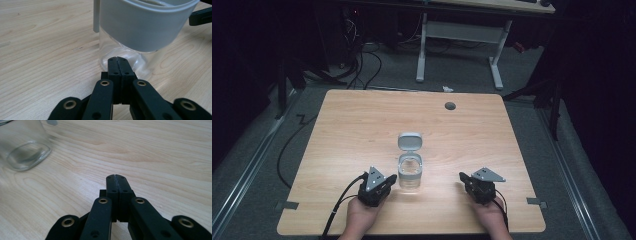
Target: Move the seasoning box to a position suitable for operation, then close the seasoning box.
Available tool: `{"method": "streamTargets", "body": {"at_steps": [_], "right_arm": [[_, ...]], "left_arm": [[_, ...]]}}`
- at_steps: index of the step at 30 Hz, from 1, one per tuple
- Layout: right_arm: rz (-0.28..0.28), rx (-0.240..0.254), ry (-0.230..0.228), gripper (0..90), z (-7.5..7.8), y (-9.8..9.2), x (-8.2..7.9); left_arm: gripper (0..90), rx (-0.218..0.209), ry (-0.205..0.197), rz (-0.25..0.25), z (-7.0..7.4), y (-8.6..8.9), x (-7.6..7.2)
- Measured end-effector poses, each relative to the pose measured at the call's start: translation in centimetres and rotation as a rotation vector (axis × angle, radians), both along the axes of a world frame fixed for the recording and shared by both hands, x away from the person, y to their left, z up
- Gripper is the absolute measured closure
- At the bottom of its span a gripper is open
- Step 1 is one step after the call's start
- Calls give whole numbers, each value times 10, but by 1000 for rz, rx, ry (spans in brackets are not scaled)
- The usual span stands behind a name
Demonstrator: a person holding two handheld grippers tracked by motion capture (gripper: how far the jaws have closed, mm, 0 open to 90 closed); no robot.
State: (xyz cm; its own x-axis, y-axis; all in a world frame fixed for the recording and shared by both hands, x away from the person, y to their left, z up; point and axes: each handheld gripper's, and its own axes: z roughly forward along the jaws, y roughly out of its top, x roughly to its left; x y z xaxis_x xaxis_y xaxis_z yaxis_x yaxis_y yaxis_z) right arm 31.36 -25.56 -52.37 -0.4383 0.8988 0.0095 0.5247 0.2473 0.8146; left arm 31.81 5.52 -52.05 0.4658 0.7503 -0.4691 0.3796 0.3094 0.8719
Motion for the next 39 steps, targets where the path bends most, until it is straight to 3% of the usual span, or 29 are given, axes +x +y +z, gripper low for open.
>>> {"method": "streamTargets", "body": {"at_steps": [7,10,15,23,34,39], "right_arm": [[-9,26,-14,900,3,9,-1],[2,27,-43,900,10,15,0],[7,43,-41,900,17,23,5],[55,90,-46,900,36,47,21],[84,79,-58,900,51,68,52],[90,92,-46,900,52,74,65]], "left_arm": [[866,10,-6,11,-2,9,2],[827,7,1,-12,-4,8,0],[822,5,11,-38,-7,7,-7],[853,-22,34,-66,-7,6,-21],[860,4,28,-76,-10,-1,-22],[860,-6,39,-86,-10,-3,-23]]}}
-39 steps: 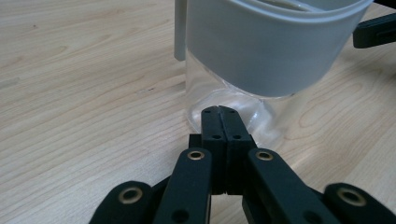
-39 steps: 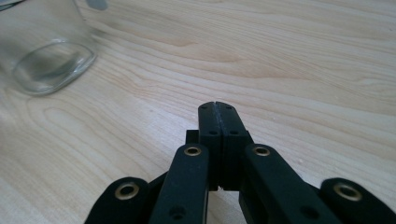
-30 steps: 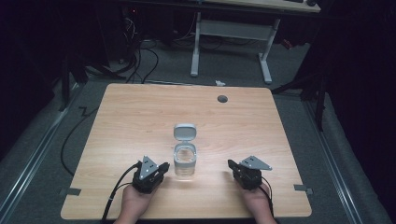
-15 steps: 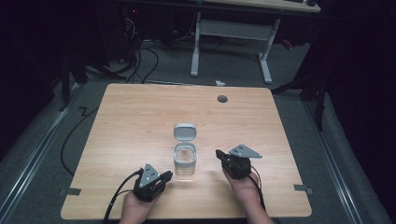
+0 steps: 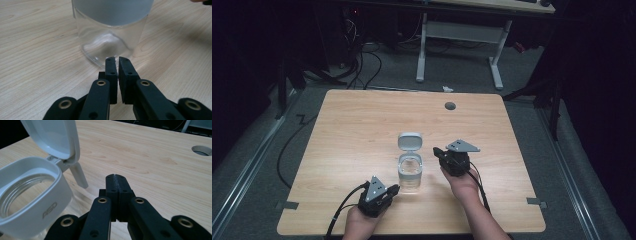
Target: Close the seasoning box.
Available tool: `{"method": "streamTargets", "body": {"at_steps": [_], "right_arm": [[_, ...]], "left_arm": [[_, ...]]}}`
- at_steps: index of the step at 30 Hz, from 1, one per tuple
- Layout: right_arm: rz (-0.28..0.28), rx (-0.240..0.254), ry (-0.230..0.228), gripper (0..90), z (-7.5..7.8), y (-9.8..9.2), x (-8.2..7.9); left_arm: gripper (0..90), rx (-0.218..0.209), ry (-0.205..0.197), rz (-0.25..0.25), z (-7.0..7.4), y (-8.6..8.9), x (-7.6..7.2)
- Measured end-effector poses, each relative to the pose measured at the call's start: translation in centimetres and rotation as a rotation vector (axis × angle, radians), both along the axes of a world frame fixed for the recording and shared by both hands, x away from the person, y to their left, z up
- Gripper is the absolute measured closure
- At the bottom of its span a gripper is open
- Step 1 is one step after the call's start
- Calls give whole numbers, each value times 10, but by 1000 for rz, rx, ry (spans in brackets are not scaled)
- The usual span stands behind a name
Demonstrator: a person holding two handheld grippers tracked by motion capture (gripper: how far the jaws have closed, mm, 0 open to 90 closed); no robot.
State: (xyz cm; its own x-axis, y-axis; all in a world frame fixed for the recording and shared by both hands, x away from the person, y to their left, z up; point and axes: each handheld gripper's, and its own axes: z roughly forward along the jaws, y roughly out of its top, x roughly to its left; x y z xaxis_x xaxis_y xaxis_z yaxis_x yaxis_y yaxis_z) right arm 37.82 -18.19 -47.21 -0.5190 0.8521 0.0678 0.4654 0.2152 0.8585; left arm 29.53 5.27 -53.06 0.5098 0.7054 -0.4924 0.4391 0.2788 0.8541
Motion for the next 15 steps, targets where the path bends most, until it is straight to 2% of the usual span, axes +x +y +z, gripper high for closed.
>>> {"method": "streamTargets", "body": {"at_steps": [3,6,14,15], "right_arm": [[2,-4,-2,900,0,3,4],[9,-11,-9,900,3,8,11],[19,4,-37,900,15,15,19],[24,5,-45,900,21,19,21]], "left_arm": [[861,-7,3,-6,0,-1,0],[866,-42,24,-17,2,-2,0],[867,-17,7,-37,0,-12,-4],[867,-19,5,-34,0,-14,-2]]}}
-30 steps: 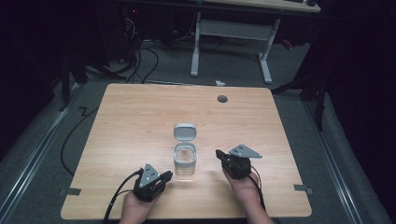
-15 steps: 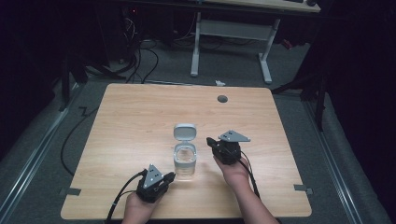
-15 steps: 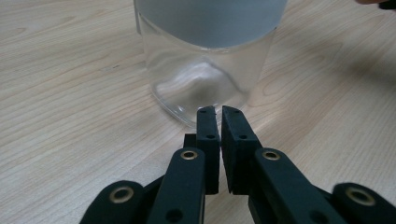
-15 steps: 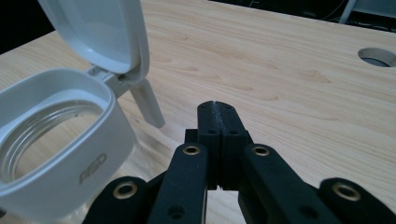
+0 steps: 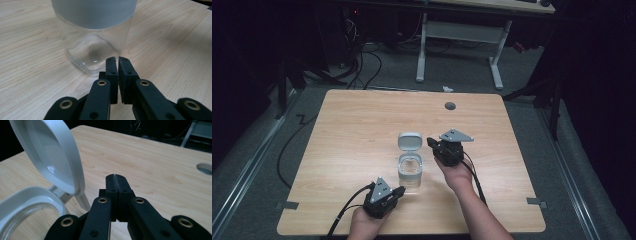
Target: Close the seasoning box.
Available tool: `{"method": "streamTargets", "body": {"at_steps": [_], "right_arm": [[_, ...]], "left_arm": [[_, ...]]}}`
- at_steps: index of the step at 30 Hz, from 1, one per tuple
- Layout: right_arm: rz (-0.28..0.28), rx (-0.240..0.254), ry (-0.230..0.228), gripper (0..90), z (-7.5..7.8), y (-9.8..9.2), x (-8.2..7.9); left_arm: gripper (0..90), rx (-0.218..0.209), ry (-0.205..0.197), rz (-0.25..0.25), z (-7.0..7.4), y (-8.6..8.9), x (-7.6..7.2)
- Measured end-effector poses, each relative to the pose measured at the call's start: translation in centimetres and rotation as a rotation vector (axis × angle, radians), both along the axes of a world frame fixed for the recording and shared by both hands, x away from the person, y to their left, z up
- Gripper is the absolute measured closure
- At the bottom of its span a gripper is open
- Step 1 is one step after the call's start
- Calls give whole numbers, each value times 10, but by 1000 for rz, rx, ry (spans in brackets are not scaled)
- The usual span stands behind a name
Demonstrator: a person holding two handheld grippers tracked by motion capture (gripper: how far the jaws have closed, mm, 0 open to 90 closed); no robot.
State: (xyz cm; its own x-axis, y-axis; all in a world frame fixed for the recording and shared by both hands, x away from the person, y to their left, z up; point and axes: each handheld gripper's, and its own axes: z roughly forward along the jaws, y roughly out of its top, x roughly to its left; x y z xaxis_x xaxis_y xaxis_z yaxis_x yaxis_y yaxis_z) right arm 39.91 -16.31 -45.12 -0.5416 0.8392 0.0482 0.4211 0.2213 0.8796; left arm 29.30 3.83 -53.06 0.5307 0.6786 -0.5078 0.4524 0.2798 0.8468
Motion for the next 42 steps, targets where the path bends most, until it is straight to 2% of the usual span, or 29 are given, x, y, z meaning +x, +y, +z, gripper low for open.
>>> {"method": "streamTargets", "body": {"at_steps": [7,16,21,35,42], "right_arm": [[17,-2,-30,900,12,11,4],[4,23,-28,900,9,9,13],[24,28,-35,900,9,12,15],[44,23,-62,900,19,17,3],[63,17,-71,897,16,17,-12]], "left_arm": [[867,-8,4,4,0,-3,4],[868,6,-4,8,-1,-5,9],[872,7,-2,24,-2,-4,11],[862,4,-3,21,-2,-4,10],[858,-1,-4,19,-2,-4,10]]}}
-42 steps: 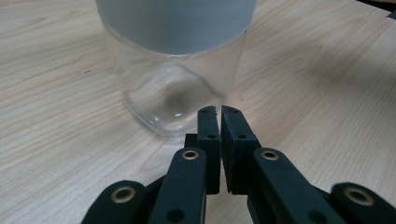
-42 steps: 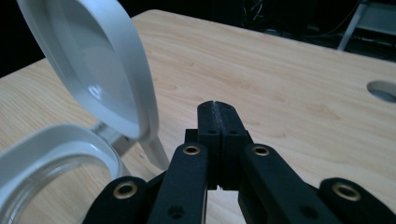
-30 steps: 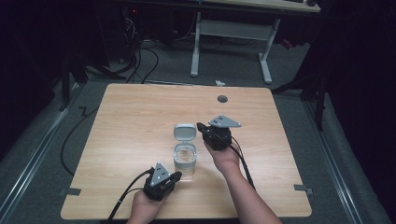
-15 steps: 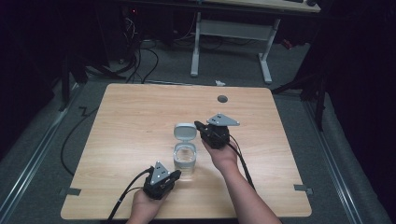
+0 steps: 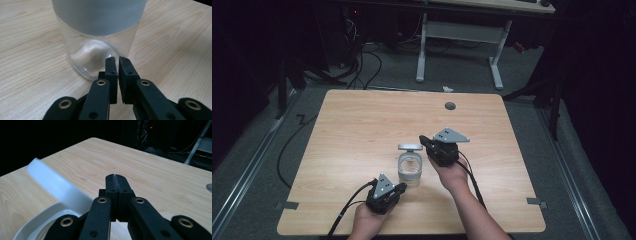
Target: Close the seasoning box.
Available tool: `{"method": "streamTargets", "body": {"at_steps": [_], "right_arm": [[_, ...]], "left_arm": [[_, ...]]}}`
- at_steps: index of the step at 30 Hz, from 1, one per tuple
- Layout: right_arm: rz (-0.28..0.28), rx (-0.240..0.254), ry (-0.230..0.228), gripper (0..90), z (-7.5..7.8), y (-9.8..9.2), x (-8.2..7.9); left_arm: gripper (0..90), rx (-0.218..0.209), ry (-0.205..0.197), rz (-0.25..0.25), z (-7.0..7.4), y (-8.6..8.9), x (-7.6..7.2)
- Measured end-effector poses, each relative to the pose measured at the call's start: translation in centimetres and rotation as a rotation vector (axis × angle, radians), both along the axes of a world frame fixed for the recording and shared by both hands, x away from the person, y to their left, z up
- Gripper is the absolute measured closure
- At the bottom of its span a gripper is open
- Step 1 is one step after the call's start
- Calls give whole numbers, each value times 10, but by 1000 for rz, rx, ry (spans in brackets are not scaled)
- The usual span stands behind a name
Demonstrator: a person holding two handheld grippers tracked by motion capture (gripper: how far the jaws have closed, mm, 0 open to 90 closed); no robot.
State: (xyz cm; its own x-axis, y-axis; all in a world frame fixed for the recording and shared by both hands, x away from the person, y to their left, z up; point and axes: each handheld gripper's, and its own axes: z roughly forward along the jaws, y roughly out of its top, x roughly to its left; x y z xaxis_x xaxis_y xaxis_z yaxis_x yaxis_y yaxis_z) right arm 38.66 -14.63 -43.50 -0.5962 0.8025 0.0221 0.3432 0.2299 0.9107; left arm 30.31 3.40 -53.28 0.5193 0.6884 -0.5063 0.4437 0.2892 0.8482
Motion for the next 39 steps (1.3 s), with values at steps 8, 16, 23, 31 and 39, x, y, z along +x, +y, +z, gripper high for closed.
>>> {"method": "streamTargets", "body": {"at_steps": [8,16,23,31,39], "right_arm": [[18,-2,0,893,-9,0,-18],[31,-3,-4,887,-19,-6,-40],[6,-9,-6,881,-21,-21,-48],[-71,-31,38,866,-36,-54,-49],[-176,-42,74,818,-53,-99,-48]], "left_arm": [[857,-2,1,-1,0,0,0],[850,-10,14,-4,4,3,-1],[828,-1,1,25,11,26,1],[731,33,13,119,16,72,23],[583,40,10,274,16,124,42]]}}
